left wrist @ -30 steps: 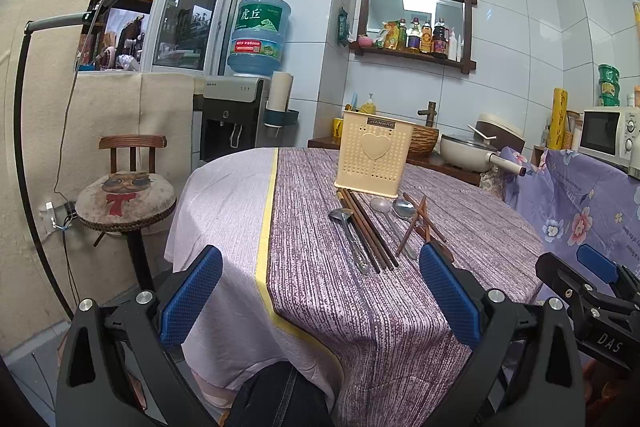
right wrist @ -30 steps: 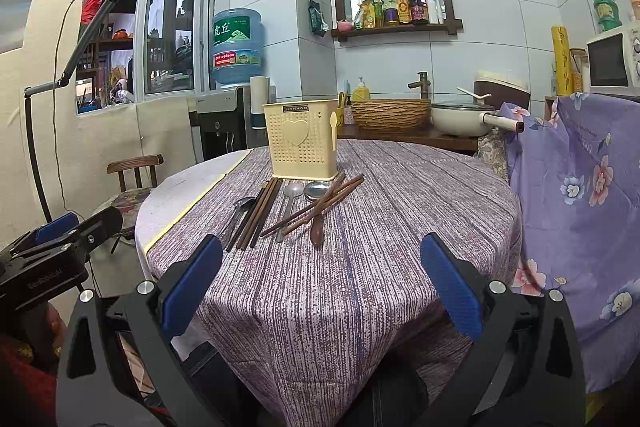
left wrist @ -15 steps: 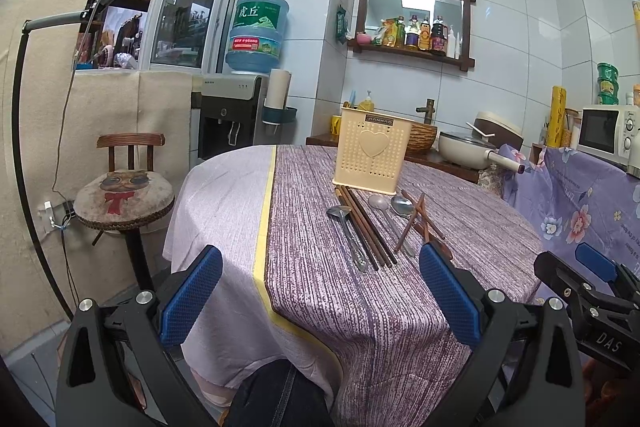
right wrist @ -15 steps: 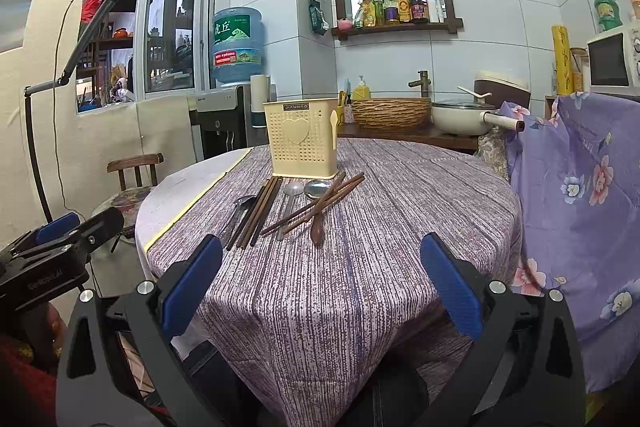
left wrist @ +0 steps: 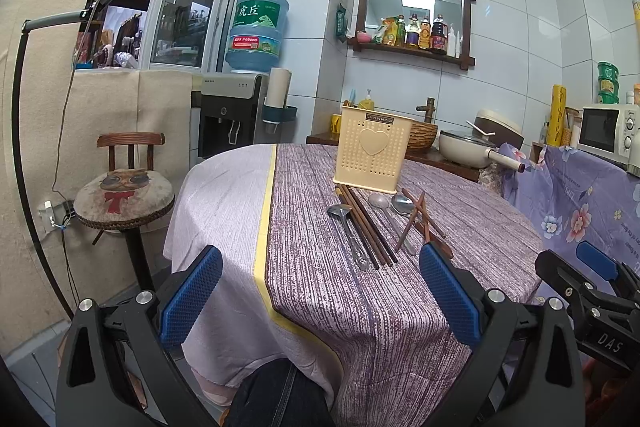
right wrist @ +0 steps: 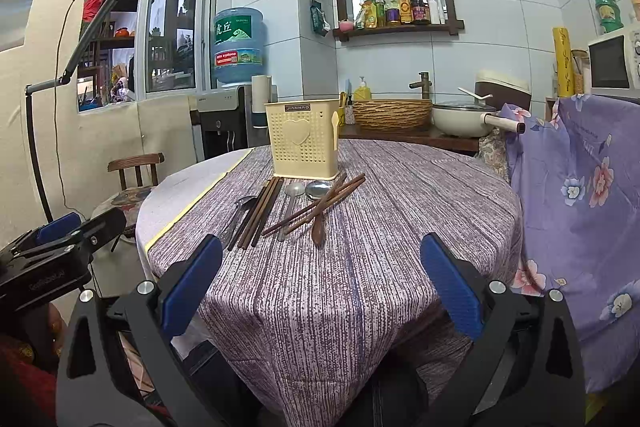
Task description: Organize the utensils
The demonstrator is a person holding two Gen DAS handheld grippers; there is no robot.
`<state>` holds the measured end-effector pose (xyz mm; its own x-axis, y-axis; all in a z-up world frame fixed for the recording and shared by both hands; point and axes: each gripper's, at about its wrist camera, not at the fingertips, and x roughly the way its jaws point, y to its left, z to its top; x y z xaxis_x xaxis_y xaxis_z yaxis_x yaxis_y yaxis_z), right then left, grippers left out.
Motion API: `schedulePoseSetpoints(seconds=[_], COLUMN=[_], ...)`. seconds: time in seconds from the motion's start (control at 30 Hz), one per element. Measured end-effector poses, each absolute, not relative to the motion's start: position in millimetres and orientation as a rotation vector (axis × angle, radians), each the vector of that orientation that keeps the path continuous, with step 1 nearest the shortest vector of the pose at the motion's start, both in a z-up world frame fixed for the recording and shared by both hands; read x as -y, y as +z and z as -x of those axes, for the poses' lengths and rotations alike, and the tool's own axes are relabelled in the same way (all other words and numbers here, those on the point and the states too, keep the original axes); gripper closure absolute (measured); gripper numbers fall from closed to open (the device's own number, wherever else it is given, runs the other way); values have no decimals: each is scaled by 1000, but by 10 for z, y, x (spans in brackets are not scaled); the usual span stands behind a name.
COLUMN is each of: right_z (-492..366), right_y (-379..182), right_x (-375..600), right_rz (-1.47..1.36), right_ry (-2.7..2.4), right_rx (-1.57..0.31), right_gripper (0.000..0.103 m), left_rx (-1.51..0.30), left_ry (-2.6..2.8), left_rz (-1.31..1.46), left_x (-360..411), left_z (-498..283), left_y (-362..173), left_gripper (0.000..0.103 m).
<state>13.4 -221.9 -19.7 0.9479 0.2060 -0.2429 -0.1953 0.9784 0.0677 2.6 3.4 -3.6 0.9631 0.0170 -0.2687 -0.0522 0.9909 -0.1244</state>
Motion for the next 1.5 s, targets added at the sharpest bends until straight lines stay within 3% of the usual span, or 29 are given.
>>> schedulePoseSetpoints(seconds=[1.13,1.5], right_z=[-173,-757], right_y=[-279,-275], right_x=[2140,2384], right_rz=[-41,-66], right_ry=[207,158], right_rx=[-264,-415], right_gripper=[5,5], left_rx=[-288,-437], left_ry=[32,44], left_rz=[133,160], left_x=[-36,-316], left_z=[-50,-463], left_y=[-95,-185], left_gripper=[5,5])
